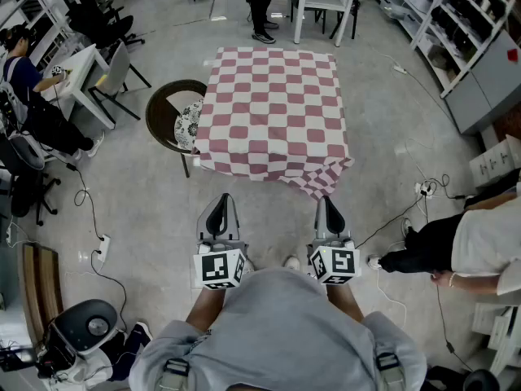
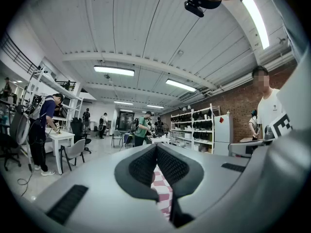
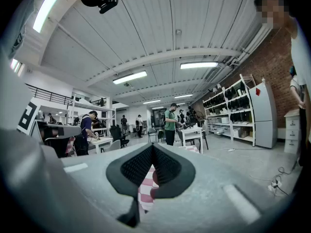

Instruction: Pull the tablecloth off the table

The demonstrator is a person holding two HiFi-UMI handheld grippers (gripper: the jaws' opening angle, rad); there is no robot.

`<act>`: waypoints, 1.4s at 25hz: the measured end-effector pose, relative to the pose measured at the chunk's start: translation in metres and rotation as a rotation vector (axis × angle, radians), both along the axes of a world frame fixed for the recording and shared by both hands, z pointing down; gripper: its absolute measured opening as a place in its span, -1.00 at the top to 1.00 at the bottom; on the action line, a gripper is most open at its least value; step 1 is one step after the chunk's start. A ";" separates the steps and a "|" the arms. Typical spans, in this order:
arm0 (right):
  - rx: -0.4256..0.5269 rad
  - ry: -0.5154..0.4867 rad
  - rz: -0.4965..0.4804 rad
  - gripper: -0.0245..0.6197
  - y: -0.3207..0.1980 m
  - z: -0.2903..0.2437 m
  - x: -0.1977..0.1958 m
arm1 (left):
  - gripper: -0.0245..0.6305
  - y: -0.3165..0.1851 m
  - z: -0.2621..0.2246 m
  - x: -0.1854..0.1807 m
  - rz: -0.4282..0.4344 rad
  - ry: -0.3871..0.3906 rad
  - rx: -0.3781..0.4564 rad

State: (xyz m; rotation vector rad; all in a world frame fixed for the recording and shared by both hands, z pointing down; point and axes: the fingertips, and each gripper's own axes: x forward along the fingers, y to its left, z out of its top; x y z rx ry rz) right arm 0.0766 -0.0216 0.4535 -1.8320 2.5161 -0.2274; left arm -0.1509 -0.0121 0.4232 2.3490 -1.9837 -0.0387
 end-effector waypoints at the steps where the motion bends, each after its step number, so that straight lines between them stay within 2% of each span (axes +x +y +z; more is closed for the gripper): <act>1: -0.001 0.000 -0.001 0.91 0.000 0.000 0.000 | 0.91 0.000 0.000 0.000 0.000 0.000 0.001; 19: -0.015 0.011 0.014 0.91 0.000 0.004 0.003 | 0.91 -0.002 0.003 0.004 0.013 0.001 -0.009; 24: 0.010 0.019 -0.005 0.91 0.000 -0.002 -0.001 | 0.90 -0.001 -0.002 0.003 -0.003 -0.001 0.013; 25: 0.013 0.022 -0.015 0.91 0.001 -0.003 -0.003 | 0.84 0.000 -0.004 0.004 0.004 0.004 0.018; 26: 0.013 0.018 -0.031 0.80 0.002 -0.003 -0.005 | 0.51 0.001 -0.005 0.006 0.014 0.010 0.020; 27: 0.012 0.008 -0.049 0.73 0.003 -0.004 -0.007 | 0.44 0.001 -0.006 0.007 0.022 0.016 0.021; 30: 0.006 -0.015 -0.090 0.35 0.004 -0.003 -0.010 | 0.33 0.002 -0.005 0.009 0.028 0.014 0.018; 35: -0.005 0.005 -0.082 0.28 0.003 0.002 0.001 | 0.22 0.002 -0.001 0.022 0.061 -0.001 0.003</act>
